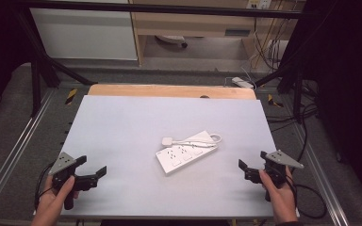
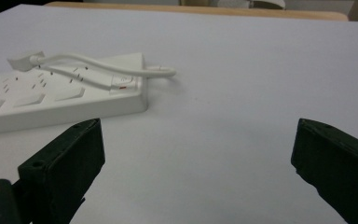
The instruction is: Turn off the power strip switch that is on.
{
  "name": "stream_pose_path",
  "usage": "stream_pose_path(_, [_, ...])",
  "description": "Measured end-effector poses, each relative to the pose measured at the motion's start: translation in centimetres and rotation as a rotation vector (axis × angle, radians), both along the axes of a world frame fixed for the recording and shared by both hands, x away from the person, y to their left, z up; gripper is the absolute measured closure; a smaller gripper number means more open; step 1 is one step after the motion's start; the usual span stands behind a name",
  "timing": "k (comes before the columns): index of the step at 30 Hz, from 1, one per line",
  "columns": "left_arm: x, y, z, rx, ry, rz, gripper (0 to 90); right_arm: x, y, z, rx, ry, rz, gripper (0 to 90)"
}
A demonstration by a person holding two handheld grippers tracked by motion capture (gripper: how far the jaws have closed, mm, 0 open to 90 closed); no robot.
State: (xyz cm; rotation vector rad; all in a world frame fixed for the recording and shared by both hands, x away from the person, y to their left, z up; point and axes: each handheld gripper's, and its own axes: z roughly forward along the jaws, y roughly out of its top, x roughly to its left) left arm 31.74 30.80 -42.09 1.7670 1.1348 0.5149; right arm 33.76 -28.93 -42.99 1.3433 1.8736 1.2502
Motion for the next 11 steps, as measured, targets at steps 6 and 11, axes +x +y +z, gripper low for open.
stream_pose_path(6, [0.0,0.0,0.0,0.003,-0.001,-0.003,6.2,0.3,1.4,-1.2,-0.026,0.045,0.045,3.1])
stream_pose_path(11, [0.0,-0.1,0.0,0.006,-0.002,-0.005,6.2,0.8,2.6,-1.8,-0.071,0.085,0.065,3.3])
